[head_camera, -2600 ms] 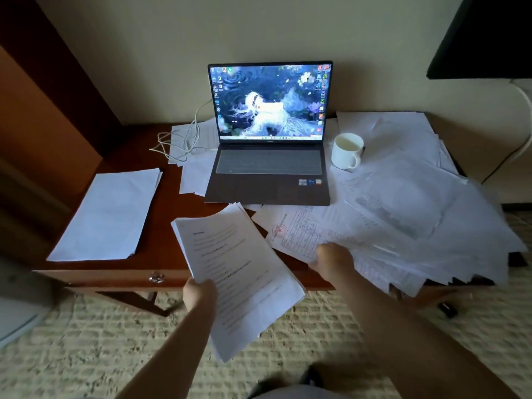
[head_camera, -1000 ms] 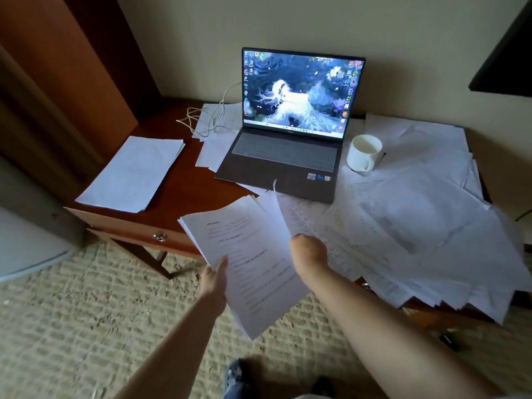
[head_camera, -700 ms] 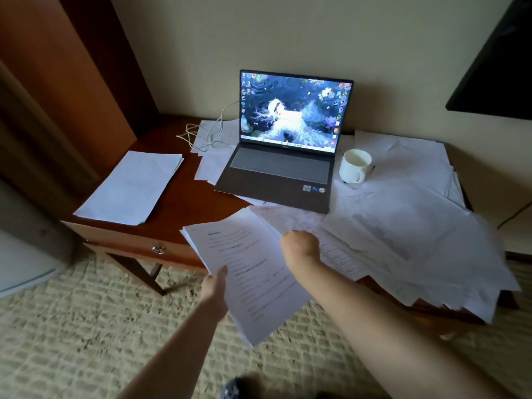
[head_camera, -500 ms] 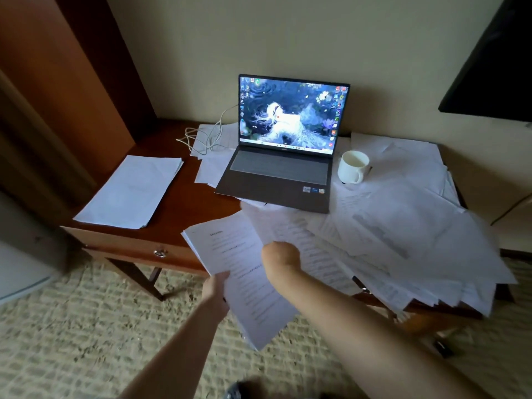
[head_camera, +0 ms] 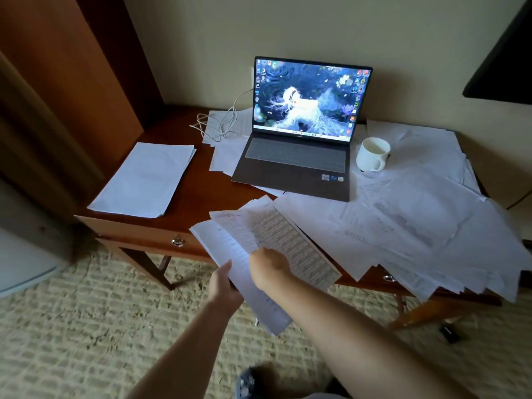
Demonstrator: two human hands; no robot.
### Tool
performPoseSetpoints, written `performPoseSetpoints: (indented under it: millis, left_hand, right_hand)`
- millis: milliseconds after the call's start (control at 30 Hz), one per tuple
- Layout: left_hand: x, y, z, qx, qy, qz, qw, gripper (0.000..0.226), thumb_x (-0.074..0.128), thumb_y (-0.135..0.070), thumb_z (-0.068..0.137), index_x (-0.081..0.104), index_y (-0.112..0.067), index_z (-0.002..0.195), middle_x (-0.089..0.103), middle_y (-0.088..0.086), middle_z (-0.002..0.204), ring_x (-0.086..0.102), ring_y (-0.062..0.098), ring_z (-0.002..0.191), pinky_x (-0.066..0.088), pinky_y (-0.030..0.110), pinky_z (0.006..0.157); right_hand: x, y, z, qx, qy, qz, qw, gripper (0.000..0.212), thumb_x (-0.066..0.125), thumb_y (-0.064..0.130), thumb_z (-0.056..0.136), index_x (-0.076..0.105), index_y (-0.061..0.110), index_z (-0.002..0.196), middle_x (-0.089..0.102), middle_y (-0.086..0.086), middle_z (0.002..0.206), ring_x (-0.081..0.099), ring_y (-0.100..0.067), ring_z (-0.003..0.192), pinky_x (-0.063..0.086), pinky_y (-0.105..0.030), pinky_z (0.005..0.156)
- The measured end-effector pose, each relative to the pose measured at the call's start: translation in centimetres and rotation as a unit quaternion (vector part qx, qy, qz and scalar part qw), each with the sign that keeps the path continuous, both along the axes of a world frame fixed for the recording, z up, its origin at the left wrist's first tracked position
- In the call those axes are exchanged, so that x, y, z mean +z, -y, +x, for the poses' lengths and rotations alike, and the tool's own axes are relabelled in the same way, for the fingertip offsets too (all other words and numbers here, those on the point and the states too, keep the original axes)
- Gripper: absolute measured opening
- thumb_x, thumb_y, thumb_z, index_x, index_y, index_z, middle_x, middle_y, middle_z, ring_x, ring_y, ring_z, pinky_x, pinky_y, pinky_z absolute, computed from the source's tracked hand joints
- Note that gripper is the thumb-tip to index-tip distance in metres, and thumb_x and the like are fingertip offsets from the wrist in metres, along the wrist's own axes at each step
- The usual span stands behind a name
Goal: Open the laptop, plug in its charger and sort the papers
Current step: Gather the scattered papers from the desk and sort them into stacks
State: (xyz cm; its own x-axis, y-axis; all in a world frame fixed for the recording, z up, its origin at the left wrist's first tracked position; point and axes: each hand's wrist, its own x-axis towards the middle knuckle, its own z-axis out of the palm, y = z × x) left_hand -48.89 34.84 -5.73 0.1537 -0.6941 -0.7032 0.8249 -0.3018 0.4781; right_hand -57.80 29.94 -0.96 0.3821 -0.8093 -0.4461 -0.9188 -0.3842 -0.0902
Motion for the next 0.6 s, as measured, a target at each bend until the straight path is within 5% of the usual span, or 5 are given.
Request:
performPoseSetpoints:
  millis: [233,367,433,500,600]
  left_hand:
    - [-0.9,1.1,1.7,-0.011,-0.03,-0.023,0.999,0.05,0.034,-0.045,0.099,0.054,-0.008,0.128,0.071,0.019,0.103,0.059,0.036,0.105,0.046,0.047,0.084]
    - [-0.8,1.0,2.4,-0.075,0.016,-0.025,0.997,0.055,0.043,-0.054,0.091,0.059,-0.014,0.124,0.065,0.022,0.118,0.058,0.039,0.112,0.044,0.056,0.095]
    - [-1.2,1.2,2.5,-0.103,0.082,0.021,0.991,0.041,0.053,-0.026,0.093,0.054,-0.006,0.129,0.059,0.026,0.124,0.055,0.044,0.115,0.044,0.06,0.095]
    - [-1.5,1.5,2.3,-0.107,0.147,0.061,0.981,0.033,0.055,-0.007,0.089,0.054,0.003,0.121,0.057,0.03,0.123,0.055,0.047,0.113,0.044,0.062,0.095]
    - [-1.1,2.2,0.9,-0.111,0.196,0.078,0.971,0.015,0.048,0.004,0.09,0.06,-0.002,0.095,0.061,0.027,0.107,0.059,0.042,0.102,0.046,0.061,0.093]
  right_hand:
    - [-0.4,0.3,1.2,-0.028,0.074,0.091,0.993,0.023,0.05,0.021,0.091,0.06,0.005,0.104,0.064,-0.013,0.104,0.06,-0.028,0.084,0.046,-0.03,0.07]
    - [-1.1,1.1,-0.2,-0.211,0.232,0.235,0.92,0.052,0.031,0.047,0.095,0.061,0.005,0.093,0.065,-0.007,0.091,0.057,-0.017,0.075,0.049,-0.034,0.082]
    - [-1.7,2.0,-1.8,-0.258,0.266,0.151,0.916,0.037,0.034,0.034,0.098,0.057,0.007,0.089,0.062,-0.006,0.091,0.056,-0.015,0.077,0.048,-0.029,0.08]
    - [-2.4,3.1,-4.0,-0.245,0.204,0.03,0.947,0.024,0.045,0.021,0.096,0.057,0.008,0.112,0.061,-0.008,0.114,0.059,-0.019,0.098,0.049,-0.028,0.08]
    - [-3.7,4.2,-7.5,-0.221,0.064,-0.022,0.973,0.044,0.054,0.016,0.091,0.042,0.009,0.133,0.045,-0.013,0.133,0.048,-0.027,0.119,0.045,-0.032,0.094]
